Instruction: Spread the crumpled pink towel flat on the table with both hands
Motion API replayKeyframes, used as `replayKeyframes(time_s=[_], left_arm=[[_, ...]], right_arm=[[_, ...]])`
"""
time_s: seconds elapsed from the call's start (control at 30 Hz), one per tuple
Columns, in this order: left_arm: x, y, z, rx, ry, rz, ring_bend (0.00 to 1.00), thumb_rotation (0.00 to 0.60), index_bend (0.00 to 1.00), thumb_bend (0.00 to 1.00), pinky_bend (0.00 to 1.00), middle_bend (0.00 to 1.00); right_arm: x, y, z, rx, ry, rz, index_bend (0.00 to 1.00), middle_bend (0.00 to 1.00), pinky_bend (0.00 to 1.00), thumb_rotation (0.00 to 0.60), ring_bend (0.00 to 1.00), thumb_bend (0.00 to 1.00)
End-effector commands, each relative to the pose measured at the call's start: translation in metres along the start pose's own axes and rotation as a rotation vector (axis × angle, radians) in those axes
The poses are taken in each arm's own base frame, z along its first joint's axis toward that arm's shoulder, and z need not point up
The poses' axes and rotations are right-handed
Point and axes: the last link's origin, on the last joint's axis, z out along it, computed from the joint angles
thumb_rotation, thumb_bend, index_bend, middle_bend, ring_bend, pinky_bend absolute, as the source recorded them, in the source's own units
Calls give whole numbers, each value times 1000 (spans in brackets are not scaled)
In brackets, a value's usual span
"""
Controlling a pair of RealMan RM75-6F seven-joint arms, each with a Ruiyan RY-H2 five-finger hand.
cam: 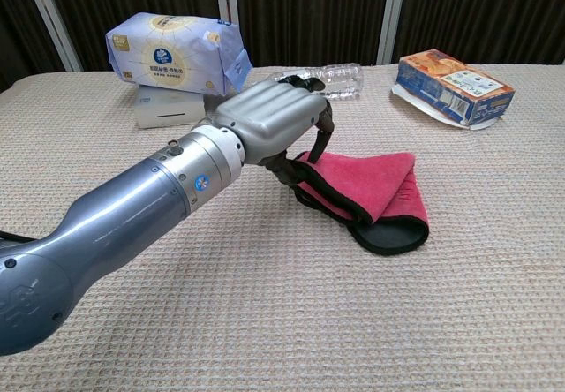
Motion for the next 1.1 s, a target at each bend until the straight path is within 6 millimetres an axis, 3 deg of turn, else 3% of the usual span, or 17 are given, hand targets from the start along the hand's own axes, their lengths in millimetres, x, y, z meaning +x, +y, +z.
replayKeyframes(time_s=[0.03, 0.2, 0.47, 0.83, 1.1], left_arm=[[7, -3, 0, 7, 19, -7, 0, 600, 607, 498, 31, 245], [33, -11, 4, 5, 83, -1, 0, 600, 609, 498, 31, 245], [91, -18, 23, 29, 149, -37, 0, 600, 614, 493, 31, 244], [183, 13, 76, 73, 189, -14, 0, 600, 638, 490, 31, 255], [230, 34, 107, 116, 226, 39, 0, 600, 644, 490, 31, 260]], right_arm=[[-1, 0, 0, 1, -3, -1, 0, 0, 0, 600, 0, 331], [-2, -1, 1, 0, -14, -2, 0, 0, 0, 600, 0, 331], [-7, -9, 8, 10, -32, 14, 0, 0, 0, 600, 0, 330], [-14, -36, 31, 35, -67, 65, 0, 0, 0, 600, 0, 331], [-15, -43, 48, 26, -82, 87, 0, 0, 0, 600, 0, 331]])
